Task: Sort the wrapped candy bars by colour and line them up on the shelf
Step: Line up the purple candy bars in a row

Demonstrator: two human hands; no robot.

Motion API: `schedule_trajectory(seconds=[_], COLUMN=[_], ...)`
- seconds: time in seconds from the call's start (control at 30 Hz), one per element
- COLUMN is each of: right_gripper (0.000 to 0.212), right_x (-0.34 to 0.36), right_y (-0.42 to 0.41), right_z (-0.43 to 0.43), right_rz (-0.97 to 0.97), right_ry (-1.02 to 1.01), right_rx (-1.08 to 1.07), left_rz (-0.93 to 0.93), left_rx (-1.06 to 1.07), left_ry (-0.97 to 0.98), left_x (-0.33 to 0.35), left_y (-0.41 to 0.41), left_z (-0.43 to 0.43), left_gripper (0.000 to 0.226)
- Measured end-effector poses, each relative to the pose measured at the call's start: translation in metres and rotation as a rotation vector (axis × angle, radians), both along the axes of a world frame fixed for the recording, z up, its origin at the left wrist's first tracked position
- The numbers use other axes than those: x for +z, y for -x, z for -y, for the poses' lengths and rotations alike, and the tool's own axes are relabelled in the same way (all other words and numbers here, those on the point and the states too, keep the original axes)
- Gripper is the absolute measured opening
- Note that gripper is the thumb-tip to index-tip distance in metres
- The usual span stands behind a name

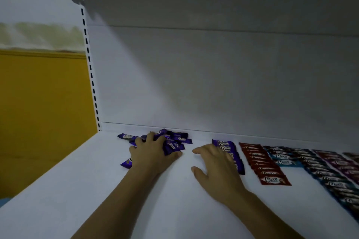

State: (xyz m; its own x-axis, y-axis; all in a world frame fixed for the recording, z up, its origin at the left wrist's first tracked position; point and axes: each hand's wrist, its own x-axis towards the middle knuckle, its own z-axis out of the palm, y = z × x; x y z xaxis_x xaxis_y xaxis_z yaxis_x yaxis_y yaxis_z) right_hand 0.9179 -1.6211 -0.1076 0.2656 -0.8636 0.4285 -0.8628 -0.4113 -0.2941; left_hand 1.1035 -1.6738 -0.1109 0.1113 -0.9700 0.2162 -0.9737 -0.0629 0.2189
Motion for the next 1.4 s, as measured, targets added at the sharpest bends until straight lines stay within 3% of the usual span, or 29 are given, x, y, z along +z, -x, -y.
schedule_trajectory(seconds=[0.3,0.53,0.57,0.63,0.7,0.77,0.87,1.03,1.23,1.33,1.4], right_gripper=[0.035,0.031,0.027,0.016,0.019,0.020,0.013,0.013,0.011,0.004,0.011], right_x=[-0.007,-0.006,-0.004,0.010,0.026,0.035,0.039,0.041,0.044,0.043,0.044], right_y=[0.003,0.003,0.001,-0.002,0.004,0.015,0.024,0.027,0.031,0.036,0.038], right_z=[0.004,0.001,-0.001,-0.003,-0.003,-0.005,-0.011,-0.008,-0.008,-0.008,-0.008], right_rz=[0.010,0.005,0.086,0.493,0.872,0.985,0.989,1.072,1.116,1.071,0.976], right_ry=[0.033,0.016,0.003,-0.104,-0.248,-0.320,-0.365,-0.434,-0.359,-0.289,-0.230], right_rx=[0.022,0.011,0.028,0.093,0.157,0.181,0.184,0.083,0.018,0.024,0.047], left_rz=[-0.116,-0.269,-0.351,-0.586,-0.781,-0.825,-0.761,-0.749,-0.974,-1.076,-1.081], left_rx=[-0.062,-0.163,-0.206,-0.300,-0.444,-0.601,-0.672,-0.577,-0.568,-0.495,-0.435], left_ry=[0.238,0.484,0.517,0.548,0.501,0.437,0.408,0.271,0.169,0.153,0.150], left_x=[0.005,0.018,0.020,0.023,0.024,0.023,0.021,0.016,0.013,0.012,0.010], left_y=[-0.005,-0.001,0.003,0.012,0.025,0.041,0.055,0.057,0.065,0.062,0.059], left_z=[0.001,-0.009,-0.011,-0.017,-0.024,-0.034,-0.042,-0.044,-0.045,-0.039,-0.036], left_gripper=[0.042,0.046,0.045,0.041,0.045,0.049,0.050,0.068,0.029,0.024,0.025])
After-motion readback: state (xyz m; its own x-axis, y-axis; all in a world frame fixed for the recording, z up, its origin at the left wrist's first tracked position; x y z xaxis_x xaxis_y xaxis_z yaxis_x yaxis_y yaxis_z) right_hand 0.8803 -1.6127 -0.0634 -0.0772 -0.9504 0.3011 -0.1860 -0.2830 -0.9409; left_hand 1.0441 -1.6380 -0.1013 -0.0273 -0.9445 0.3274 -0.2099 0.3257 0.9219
